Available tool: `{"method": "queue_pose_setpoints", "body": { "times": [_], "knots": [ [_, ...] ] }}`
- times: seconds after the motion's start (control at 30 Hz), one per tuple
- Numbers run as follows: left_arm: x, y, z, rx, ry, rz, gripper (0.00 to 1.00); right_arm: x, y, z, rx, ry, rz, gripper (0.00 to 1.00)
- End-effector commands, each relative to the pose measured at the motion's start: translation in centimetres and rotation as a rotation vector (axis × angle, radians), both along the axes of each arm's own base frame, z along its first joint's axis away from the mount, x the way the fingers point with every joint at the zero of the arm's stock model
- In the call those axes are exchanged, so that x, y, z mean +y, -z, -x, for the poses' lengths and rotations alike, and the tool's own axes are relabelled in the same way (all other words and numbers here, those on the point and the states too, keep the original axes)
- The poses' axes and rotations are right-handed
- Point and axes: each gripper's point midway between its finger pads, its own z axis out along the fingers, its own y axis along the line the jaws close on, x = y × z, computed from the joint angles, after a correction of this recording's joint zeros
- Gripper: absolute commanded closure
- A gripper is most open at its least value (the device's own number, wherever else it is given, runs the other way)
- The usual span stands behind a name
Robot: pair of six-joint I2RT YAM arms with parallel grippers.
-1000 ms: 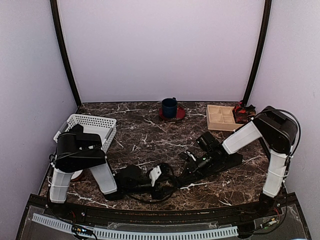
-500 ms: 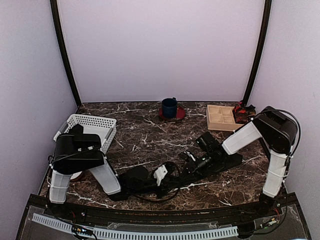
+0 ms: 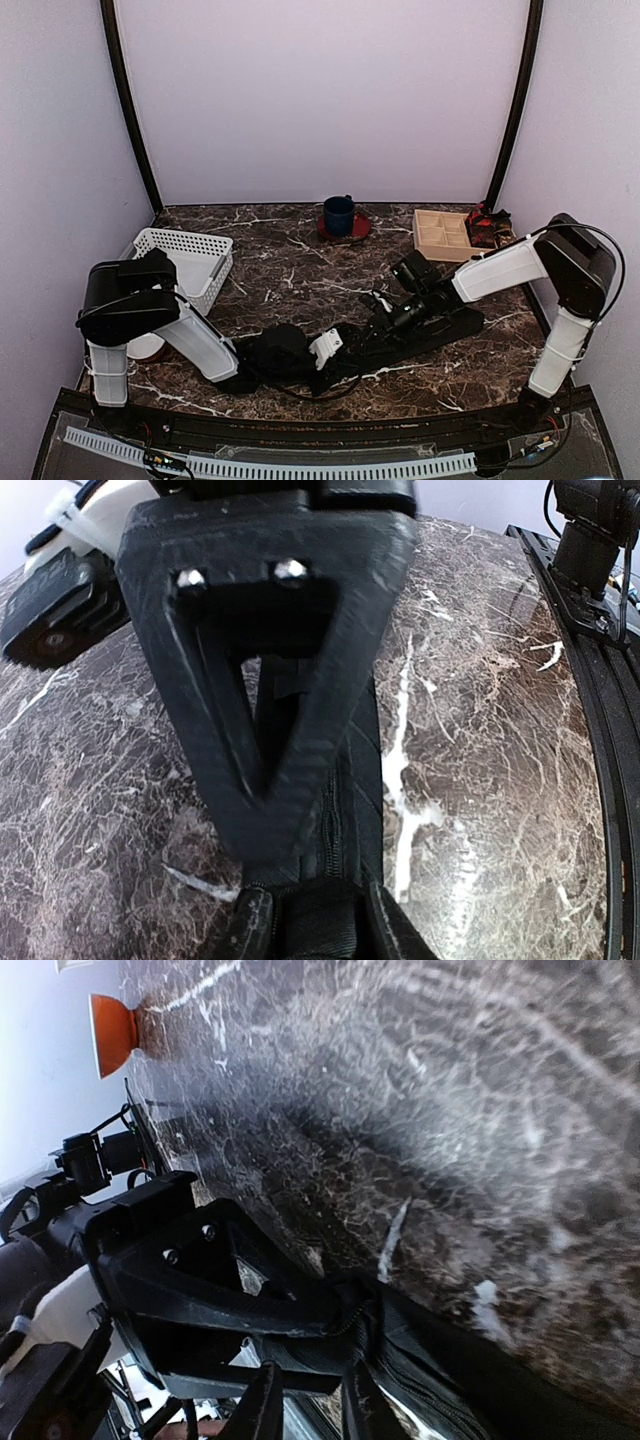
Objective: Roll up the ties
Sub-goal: Roll the tie at the center of the board.
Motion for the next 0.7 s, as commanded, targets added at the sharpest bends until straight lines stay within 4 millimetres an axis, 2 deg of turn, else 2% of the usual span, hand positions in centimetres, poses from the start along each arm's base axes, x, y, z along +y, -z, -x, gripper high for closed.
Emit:
{"method": "queue_pose_setpoints", "body": {
  "times": [0.0,0.3,0.57,0.67],
  "knots": [
    [4.8,7.6,2.2,0.113,0.013,-0.296,0.68,1.3,0.8,0.6,0.027,-0.017,-0.004,0.79],
    [5.1,7.8,2.6,0.122,0.027,-0.294,0.66,2.5,1.6,1.8,0.042,-0.054,-0.022,0.64],
    [4.7,7.8,2.6,0.132,0.030,-0.287,0.66,2.1,-0.4,2.0,0.011,-0.042,-0.006,0.56],
    [4.7,7.9,2.5,0.134,0.027,-0.292,0.65,2.4,-0.1,2.4,0.014,-0.059,0.028,0.52]
  ]
}}
